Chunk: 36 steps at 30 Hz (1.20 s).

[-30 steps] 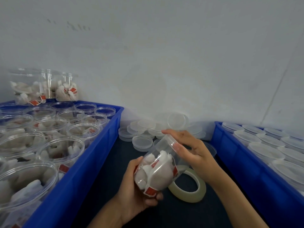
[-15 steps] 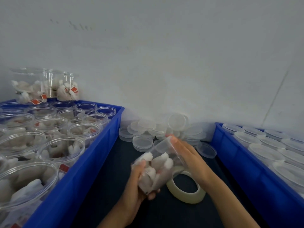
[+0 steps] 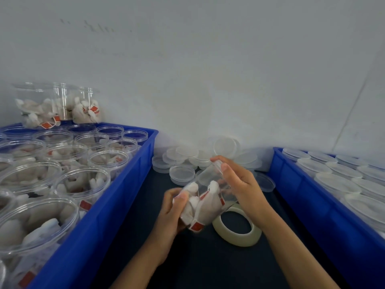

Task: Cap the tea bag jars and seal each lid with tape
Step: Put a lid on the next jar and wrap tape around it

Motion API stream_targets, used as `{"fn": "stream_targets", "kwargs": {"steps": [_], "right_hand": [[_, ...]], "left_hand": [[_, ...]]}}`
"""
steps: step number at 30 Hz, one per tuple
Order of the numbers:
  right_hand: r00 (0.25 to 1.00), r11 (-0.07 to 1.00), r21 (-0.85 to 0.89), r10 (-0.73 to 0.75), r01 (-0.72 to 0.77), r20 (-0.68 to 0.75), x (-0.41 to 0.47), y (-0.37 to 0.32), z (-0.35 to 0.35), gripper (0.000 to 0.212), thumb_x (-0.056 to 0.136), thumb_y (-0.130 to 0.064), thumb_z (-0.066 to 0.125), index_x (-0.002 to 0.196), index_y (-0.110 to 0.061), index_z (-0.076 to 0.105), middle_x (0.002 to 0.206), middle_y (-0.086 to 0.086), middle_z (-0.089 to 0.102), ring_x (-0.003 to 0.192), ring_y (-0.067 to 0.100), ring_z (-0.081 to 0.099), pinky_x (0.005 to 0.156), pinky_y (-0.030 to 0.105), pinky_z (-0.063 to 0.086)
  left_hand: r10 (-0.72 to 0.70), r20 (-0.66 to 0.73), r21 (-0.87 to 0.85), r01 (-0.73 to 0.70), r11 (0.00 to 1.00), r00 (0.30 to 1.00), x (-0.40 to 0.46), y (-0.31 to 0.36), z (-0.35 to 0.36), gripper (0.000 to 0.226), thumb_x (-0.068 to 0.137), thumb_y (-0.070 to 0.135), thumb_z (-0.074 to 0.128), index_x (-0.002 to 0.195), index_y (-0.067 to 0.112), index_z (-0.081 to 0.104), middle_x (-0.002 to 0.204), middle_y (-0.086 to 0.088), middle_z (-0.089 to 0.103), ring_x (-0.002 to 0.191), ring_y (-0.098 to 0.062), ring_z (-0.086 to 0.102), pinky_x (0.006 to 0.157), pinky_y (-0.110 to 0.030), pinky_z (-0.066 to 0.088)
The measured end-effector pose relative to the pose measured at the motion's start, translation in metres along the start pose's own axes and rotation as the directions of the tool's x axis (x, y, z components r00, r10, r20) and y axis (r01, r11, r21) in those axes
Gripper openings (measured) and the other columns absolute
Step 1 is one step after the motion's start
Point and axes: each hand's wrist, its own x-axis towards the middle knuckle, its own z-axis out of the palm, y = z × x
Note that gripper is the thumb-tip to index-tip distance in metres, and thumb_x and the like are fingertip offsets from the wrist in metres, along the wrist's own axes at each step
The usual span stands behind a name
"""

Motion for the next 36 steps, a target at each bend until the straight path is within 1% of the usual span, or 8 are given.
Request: {"fn": "stream_targets", "kwargs": {"steps": [4,7,13,23,29,31,34,36], "right_hand": [[0.997,0.937,-0.345,0.035,-0.058,-0.072,-0.002,0.003,0.004,0.033,0.089,-0.049,0.055,0.121,-0.042,0.06,0.113,-0.016,0.062,0.107,0.0,0.055,0.097,0.032,0.047],[0.997,0.895,-0.442,0.039,-0.062,-0.06,-0.002,0.002,0.013,0.038,0.088,-0.05,0.056,0.125,-0.041,0.057,0.124,-0.011,0.058,0.113,0.001,0.051,0.093,0.02,0.041],[0.985,0.987,-0.094,0.139,-0.129,0.099,-0.009,0.001,0.006,0.046,0.09,-0.05,0.049,0.135,-0.041,0.048,0.132,-0.018,0.049,0.119,-0.008,0.046,0.096,0.013,0.04],[0.91,0.696,-0.708,0.362,-0.12,0.201,-0.069,0.052,-0.043,0.056,0.082,-0.046,0.068,0.132,-0.043,0.043,0.122,-0.031,0.044,0.112,-0.009,0.047,0.098,0.017,0.041],[0.96,0.589,-0.806,0.256,-0.059,0.117,-0.076,0.058,-0.041,0.009,0.089,-0.04,0.061,0.092,-0.037,0.053,0.095,-0.018,0.054,0.087,-0.001,0.053,0.081,0.024,0.049],[0.975,0.67,-0.738,0.205,-0.075,0.087,-0.078,0.056,-0.04,0.006,0.093,-0.034,0.056,0.091,-0.036,0.051,0.088,-0.013,0.059,0.08,0.003,0.056,0.073,0.025,0.05],[0.977,0.845,-0.516,0.201,-0.139,0.066,-0.082,0.05,-0.039,0.008,0.098,-0.022,0.048,0.094,-0.028,0.048,0.083,-0.005,0.063,0.073,0.012,0.059,0.068,0.031,0.051],[0.977,0.9,-0.408,0.2,-0.155,0.07,-0.085,0.047,-0.038,0.008,0.099,-0.017,0.045,0.096,-0.024,0.048,0.082,-0.003,0.062,0.072,0.015,0.057,0.069,0.029,0.049]], "left_hand": [[0.31,0.016,0.594,-0.258,0.762,0.951,0.005,-0.007,-0.007,0.095,0.045,0.065,0.081,0.129,0.044,0.04,0.13,0.027,0.046,0.116,0.009,0.047,0.092,-0.022,0.044],[0.32,0.092,0.734,-0.282,0.617,0.943,0.004,-0.016,0.0,0.111,0.044,0.064,0.084,0.139,0.043,0.03,0.127,0.033,0.041,0.12,0.008,0.039,0.097,-0.022,0.041],[0.293,-0.071,0.551,-0.207,0.809,0.953,0.008,-0.029,-0.002,0.094,0.054,0.033,0.093,0.118,0.054,0.029,0.119,0.022,0.05,0.103,0.01,0.054,0.078,-0.012,0.048],[0.324,-0.183,0.529,-0.185,0.828,0.928,0.017,-0.035,-0.01,0.086,0.058,0.027,0.092,0.121,0.028,0.035,0.11,0.022,0.049,0.099,0.007,0.051,0.073,-0.012,0.043],[0.292,-0.192,0.451,-0.18,0.874,0.937,0.009,-0.028,-0.003,0.078,0.069,0.042,0.075,0.132,0.023,0.032,0.129,0.007,0.046,0.12,-0.014,0.052,0.093,-0.028,0.049],[0.475,-0.283,0.579,-0.246,0.777,0.833,0.002,-0.019,0.003,0.09,0.073,0.052,0.07,0.141,0.009,0.031,0.142,-0.009,0.038,0.131,-0.022,0.042,0.107,-0.038,0.04],[0.855,-0.113,0.846,-0.403,0.35,0.506,-0.006,-0.007,0.01,0.052,0.086,0.039,0.064,0.124,0.007,0.047,0.122,-0.014,0.05,0.11,-0.016,0.046,0.09,-0.027,0.04],[0.858,0.115,0.826,-0.527,0.198,0.501,-0.011,-0.006,0.019,0.027,0.089,0.03,0.057,0.112,0.018,0.052,0.107,0.004,0.052,0.091,-0.004,0.048,0.075,-0.02,0.045]]}}
